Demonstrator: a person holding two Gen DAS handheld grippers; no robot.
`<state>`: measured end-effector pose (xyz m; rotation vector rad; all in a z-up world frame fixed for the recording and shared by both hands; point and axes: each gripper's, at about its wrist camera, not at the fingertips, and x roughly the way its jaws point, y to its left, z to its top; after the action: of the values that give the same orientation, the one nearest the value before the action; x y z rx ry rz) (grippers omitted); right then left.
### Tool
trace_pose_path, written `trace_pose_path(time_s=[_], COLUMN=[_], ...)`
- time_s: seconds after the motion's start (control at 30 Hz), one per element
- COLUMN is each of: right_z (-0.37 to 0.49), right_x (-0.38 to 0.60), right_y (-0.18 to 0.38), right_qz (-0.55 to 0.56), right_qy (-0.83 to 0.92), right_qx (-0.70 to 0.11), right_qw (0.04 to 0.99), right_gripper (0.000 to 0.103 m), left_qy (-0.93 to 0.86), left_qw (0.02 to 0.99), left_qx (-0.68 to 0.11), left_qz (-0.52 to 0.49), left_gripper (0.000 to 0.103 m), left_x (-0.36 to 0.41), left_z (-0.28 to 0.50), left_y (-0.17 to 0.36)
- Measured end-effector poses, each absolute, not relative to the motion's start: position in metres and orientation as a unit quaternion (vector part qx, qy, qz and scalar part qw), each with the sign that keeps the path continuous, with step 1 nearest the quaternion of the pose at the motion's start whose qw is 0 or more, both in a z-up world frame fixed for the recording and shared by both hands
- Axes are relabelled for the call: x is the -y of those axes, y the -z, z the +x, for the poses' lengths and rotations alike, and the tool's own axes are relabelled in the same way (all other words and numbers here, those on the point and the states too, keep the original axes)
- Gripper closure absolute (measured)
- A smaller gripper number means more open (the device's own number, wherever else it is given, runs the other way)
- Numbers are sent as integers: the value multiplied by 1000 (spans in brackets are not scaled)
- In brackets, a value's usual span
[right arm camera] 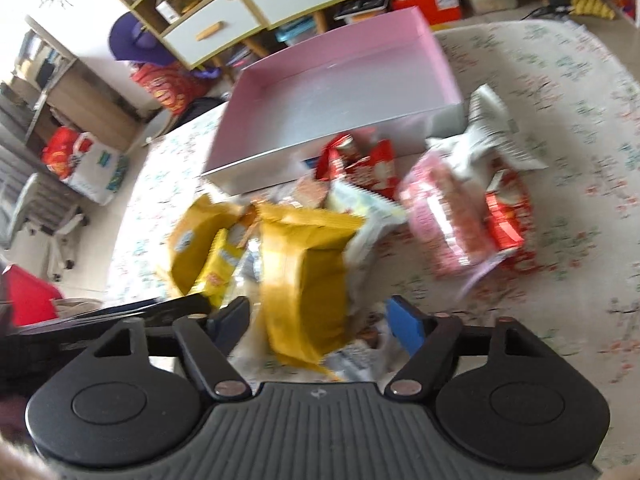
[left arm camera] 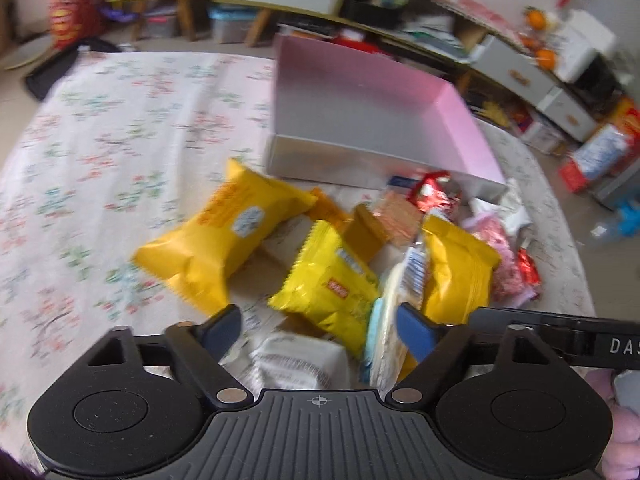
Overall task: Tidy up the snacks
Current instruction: 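Grasp the small yellow packet with the left tool while the right tool grasps the gold pastry packet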
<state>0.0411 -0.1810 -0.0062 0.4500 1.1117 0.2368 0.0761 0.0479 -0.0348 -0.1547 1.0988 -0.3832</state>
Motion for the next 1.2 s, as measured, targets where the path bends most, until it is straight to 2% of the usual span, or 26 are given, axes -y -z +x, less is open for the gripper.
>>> trace_pose_path(time_s=[0.03,0.2,0.3,0.53,0.57,0.63,0.77,1.2], right_z=[42,48,49,51,51,51,49,49], right_x=[179,175,171,174,174,174,176,179], right_y=[7,15,17,23,23,23,19,20], right_qz=[217,242,237,236,235,232,229,222], right_qy=[-116,-127,-120,-110,-108,-104,-98,-94], right_qx=[-523,-533,-535,-538,-539,-539,-535,-532], right_qw=[816,801,802,802,802,803,807,812], right_gripper=[40,55,58,59,60,64,68,69], left_qy=[190,209,205,201,205,213,229,206], left_qw=[830,823,822,831,831,831,836,831], left_qx=[-519,-512,-509,-498,-497,-496,-483,-490], left_qz=[-79,-132,-151,-146,-142,-133,-126,-163], left_gripper=[34,49,54,56,63,70,79,81], left_x=[-50,-62,-67,-62,-60,-53,-47,-34], left_z=[79,88,93,96,95,95,94,97], left_y=[39,44,48,49,47,43,33,47])
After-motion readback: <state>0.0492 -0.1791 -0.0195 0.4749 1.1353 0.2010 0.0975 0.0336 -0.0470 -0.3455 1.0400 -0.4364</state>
